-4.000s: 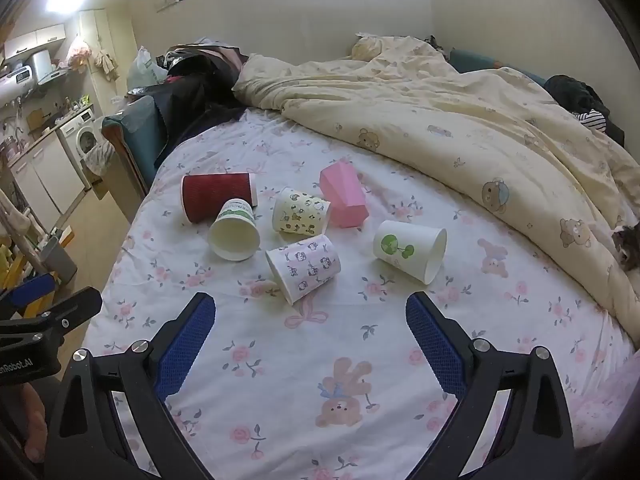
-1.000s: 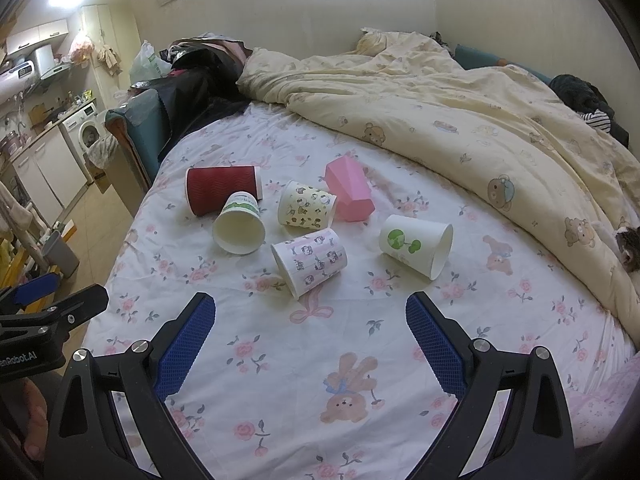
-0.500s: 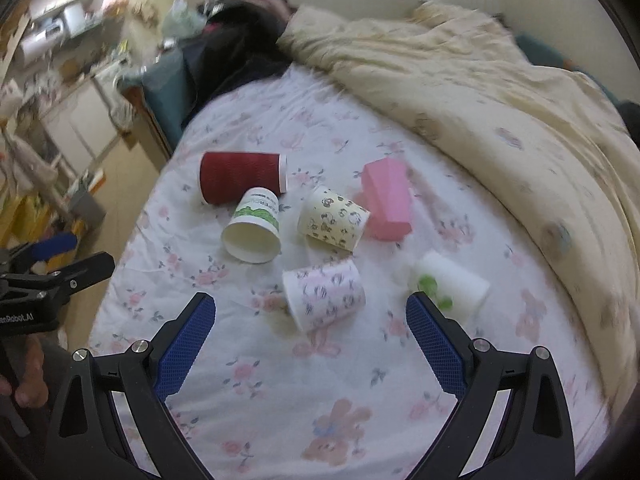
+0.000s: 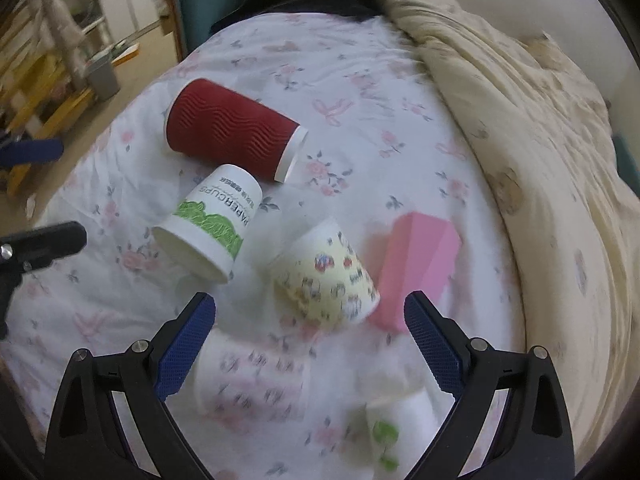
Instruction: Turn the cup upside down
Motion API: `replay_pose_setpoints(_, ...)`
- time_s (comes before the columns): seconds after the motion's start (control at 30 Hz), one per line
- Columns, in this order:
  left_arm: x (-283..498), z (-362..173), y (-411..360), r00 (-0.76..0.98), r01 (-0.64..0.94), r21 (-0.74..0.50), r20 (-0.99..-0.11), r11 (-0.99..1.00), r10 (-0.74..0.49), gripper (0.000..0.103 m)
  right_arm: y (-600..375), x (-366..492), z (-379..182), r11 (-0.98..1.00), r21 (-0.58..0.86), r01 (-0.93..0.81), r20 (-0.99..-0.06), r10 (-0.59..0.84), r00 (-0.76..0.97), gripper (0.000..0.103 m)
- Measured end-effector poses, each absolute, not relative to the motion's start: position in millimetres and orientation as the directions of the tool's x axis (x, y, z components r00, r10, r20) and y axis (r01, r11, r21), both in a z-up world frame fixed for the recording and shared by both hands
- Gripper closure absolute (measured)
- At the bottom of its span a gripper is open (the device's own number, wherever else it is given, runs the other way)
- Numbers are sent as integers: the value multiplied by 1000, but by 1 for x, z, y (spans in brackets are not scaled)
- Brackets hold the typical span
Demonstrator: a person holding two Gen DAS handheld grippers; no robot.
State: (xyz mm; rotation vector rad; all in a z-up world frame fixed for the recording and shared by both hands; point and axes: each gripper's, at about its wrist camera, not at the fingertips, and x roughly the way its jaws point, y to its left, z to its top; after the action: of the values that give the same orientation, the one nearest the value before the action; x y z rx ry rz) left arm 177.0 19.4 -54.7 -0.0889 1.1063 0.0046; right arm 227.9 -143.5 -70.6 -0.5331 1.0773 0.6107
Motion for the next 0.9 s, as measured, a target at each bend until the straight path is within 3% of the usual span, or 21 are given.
replay_pose_setpoints(0.2, 187, -70, 30, 424, -79, -63, -905, 995, -23, 0, -131, 250, -106, 661, -146, -736, -943, 133, 306, 6)
replay_pose_setpoints(0.27, 187, -73, 30, 418, -76, -61, -908, 995, -24, 0, -127, 253, -118, 639, -162, -752, -949, 109, 297, 11)
replay_pose_setpoints(0.33, 186, -74, 28, 415, -71, -51, -909, 996, -17, 0, -124, 256, -130, 621, -178, -763, -953, 83, 290, 26)
replay_pose_setpoints(0.43, 186, -73, 27, 417, -74, -49, -909, 996, -14, 0, -123, 261, -137, 628, -186, -755, -954, 69, 292, 33)
replay_pose_setpoints(0.9, 150, -22, 24, 533, -77, -83, -845, 994, -29, 0, -151, 226, -41, 776, -6, -631, -907, 262, 331, 37)
